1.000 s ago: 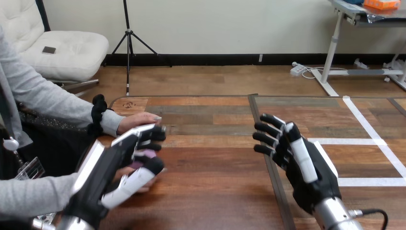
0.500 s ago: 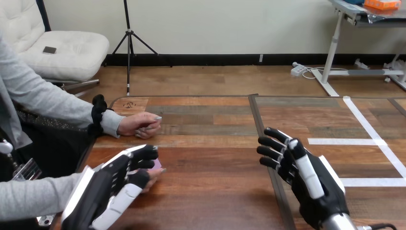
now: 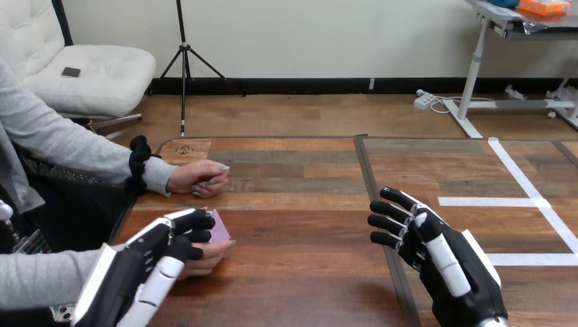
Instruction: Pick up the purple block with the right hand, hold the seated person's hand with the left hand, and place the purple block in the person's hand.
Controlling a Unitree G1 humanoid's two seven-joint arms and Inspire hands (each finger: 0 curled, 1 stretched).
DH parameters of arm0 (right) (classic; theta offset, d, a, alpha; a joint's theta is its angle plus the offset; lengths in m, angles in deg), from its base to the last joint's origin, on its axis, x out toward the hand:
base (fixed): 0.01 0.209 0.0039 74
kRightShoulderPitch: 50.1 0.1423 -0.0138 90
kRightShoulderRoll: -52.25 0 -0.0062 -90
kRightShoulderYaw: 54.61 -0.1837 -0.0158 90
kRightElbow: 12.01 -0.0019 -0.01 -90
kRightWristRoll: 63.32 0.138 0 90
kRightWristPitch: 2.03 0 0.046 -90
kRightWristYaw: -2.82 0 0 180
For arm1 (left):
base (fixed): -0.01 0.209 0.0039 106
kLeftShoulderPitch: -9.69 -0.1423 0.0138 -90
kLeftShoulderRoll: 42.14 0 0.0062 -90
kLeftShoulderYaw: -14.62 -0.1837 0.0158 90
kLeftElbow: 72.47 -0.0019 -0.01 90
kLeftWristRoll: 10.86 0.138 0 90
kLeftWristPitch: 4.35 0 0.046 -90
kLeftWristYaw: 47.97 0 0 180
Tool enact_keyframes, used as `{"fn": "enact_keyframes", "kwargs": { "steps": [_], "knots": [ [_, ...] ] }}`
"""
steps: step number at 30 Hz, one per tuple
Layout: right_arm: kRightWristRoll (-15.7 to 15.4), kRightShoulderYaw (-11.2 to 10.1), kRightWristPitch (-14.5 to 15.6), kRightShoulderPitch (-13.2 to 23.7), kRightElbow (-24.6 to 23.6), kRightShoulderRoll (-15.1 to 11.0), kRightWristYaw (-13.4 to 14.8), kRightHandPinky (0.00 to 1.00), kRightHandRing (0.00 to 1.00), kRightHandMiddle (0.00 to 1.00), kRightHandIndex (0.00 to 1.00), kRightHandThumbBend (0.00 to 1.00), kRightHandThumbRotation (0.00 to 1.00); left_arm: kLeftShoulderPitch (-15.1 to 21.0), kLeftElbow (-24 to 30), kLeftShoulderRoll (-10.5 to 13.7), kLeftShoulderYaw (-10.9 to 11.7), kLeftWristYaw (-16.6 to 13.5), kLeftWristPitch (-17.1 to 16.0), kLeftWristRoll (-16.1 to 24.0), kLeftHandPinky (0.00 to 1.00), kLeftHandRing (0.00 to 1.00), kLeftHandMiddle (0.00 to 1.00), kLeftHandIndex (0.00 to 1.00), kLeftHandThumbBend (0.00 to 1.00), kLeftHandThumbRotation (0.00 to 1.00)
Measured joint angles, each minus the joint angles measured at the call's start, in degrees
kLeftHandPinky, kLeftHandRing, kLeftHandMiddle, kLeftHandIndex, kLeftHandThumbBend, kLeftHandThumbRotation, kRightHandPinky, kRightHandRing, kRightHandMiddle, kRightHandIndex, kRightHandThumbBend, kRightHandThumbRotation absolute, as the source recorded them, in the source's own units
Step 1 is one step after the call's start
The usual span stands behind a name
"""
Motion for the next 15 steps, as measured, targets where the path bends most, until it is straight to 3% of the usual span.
{"fn": "enact_keyframes", "kwargs": {
  "steps": [8, 15],
  "knots": [
    [2.3, 0.1, -1.1, -2.3, -2.3, 0.8, -0.8, 0.84, 0.83, 0.83, 0.83, 0.89, 0.83, 0.0, 0.6, -1.8, -0.1, 3.6, -0.4, -8.7, 0.72, 0.77, 0.76, 0.73, 0.5, 0.9],
    [3.7, 0.3, -2.3, -4.5, -4.5, 2.0, -0.9, 0.86, 0.83, 0.83, 0.82, 0.84, 0.96, 0.1, 0.6, -3.6, -0.1, 5.2, -1.0, -10.4, 0.72, 0.77, 0.76, 0.73, 0.48, 0.95]
  ]
}}
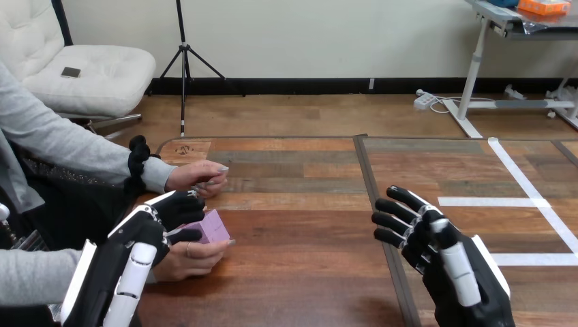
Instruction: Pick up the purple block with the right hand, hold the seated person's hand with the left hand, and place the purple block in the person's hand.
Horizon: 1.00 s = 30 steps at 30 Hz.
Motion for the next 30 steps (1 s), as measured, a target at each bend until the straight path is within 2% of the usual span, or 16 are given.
{"fn": "enact_keyframes", "kwargs": {
  "steps": [14, 26, 29, 30],
  "knots": [
    [1.5, 0.4, -1.4, -1.1, -1.5, 2.8, 0.0, 0.84, 0.82, 0.82, 0.81, 0.82, 1.0, 1.1, -0.2, -0.9, 0.1, 1.3, 0.0, 0.8, 0.75, 0.82, 0.78, 0.74, 0.43, 1.0],
    [2.3, 0.4, -1.6, -1.1, -1.7, 2.9, -0.2, 0.82, 0.82, 0.82, 0.81, 0.82, 1.0, 2.1, -0.2, -0.9, 0.4, 2.2, 1.3, 0.7, 0.8, 0.87, 0.82, 0.79, 0.44, 1.0],
    [2.2, 0.4, -1.6, -1.2, -1.7, 2.8, 0.2, 0.8, 0.82, 0.82, 0.81, 0.82, 1.0, 2.0, -0.2, -1.0, 0.4, 2.3, 2.2, 0.5, 0.84, 0.89, 0.83, 0.81, 0.45, 1.0],
    [2.2, 0.4, -1.6, -1.2, -1.7, 2.8, 0.3, 0.8, 0.81, 0.82, 0.81, 0.82, 1.0, 2.0, -0.2, -1.1, 0.4, 2.3, 2.5, 0.4, 0.89, 0.91, 0.85, 0.83, 0.46, 1.0]
  ]
}}
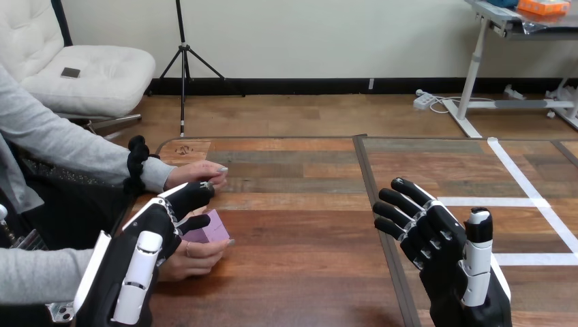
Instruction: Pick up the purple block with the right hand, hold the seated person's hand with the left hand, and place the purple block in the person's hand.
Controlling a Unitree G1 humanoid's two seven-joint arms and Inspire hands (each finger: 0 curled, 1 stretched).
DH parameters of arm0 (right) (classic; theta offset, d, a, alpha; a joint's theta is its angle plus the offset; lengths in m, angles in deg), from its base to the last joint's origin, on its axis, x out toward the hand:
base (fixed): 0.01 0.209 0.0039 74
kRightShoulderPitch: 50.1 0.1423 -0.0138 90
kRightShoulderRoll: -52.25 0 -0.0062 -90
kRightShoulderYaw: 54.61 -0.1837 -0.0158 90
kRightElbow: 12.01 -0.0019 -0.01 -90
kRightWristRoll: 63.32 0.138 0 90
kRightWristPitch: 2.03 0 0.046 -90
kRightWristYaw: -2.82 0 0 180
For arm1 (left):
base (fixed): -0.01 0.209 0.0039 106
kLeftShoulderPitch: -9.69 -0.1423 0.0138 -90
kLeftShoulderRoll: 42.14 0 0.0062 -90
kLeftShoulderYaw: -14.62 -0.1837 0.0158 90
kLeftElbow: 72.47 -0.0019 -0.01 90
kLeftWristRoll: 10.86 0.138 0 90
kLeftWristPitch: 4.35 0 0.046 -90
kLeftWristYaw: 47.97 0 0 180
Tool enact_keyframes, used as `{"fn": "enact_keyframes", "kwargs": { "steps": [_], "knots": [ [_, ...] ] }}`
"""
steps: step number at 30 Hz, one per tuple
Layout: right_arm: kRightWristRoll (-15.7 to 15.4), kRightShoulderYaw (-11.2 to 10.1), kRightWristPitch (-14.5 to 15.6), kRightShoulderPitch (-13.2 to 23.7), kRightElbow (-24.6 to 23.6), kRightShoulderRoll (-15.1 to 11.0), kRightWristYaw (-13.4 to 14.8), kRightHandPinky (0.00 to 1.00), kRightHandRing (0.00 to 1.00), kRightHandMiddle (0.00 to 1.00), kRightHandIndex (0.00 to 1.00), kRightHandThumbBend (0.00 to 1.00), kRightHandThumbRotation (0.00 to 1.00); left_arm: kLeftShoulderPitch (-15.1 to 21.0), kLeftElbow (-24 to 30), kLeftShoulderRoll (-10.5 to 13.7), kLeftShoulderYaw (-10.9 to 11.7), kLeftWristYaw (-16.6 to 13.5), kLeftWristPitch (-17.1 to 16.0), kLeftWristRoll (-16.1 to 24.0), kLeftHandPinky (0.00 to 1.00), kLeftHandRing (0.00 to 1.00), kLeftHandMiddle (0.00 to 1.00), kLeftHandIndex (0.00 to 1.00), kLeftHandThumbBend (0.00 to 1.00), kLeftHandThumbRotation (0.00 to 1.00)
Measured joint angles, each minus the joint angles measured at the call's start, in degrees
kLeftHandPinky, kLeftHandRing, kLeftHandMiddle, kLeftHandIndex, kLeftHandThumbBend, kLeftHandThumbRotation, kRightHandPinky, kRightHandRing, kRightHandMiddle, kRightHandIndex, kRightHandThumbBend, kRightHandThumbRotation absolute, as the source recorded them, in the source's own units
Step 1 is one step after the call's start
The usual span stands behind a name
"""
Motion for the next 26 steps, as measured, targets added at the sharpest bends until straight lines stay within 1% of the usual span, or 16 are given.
{"fn": "enact_keyframes", "kwargs": {
  "steps": [3, 5, 8, 13, 18, 21, 26],
  "knots": [
    [-0.2, 0.0, 0.0, 0.0, 0.0, 0.0, 0.4, 0.79, 0.81, 0.81, 0.8, 0.82, 1.0, -0.1, 0.4, -0.2, -0.1, 0.8, 2.1, -2.4, 0.94, 0.93, 0.86, 0.85, 0.47, 1.0],
    [-0.9, 0.0, -0.1, 0.0, 0.0, -0.1, 0.9, 0.79, 0.8, 0.81, 0.8, 0.82, 1.0, -0.2, 0.7, -0.5, -0.2, 1.2, 3.6, -4.4, 0.96, 0.94, 0.87, 0.86, 0.48, 1.0],
    [-2.0, 0.0, -0.1, 0.0, 0.0, -0.1, 1.7, 0.8, 0.8, 0.81, 0.79, 0.82, 1.0, -0.5, 1.2, -1.3, -0.2, 1.5, 5.3, -6.9, 0.98, 0.94, 0.87, 0.86, 0.47, 1.0],
    [-2.8, 0.1, -0.1, 0.0, 0.0, -0.1, 2.3, 0.83, 0.8, 0.81, 0.79, 0.82, 0.99, -0.7, 2.2, -2.9, -0.1, 1.8, 7.6, -11.1, 1.0, 0.94, 0.87, 0.89, 0.49, 1.0],
    [-2.9, 0.2, -0.1, 0.0, 0.0, -0.1, 2.4, 0.84, 0.81, 0.81, 0.8, 0.82, 0.96, -1.1, 3.9, -3.8, 0.1, 1.3, 9.8, -12.6, 1.0, 0.93, 0.87, 0.9, 0.5, 1.0],
    [-3.0, 0.3, -0.1, 0.0, 0.0, -0.1, 2.5, 0.84, 0.81, 0.81, 0.8, 0.82, 0.95, -1.2, 4.7, -3.9, 0.2, 1.3, 10.7, -12.5, 1.0, 0.93, 0.87, 0.89, 0.49, 1.0],
    [-3.0, 0.6, -0.1, 0.0, 0.0, -0.2, 2.4, 0.84, 0.81, 0.81, 0.8, 0.83, 0.93, -1.3, 5.5, -3.9, 0.4, 1.0, 10.9, -11.5, 1.0, 0.93, 0.86, 0.89, 0.49, 1.0]
  ]
}}
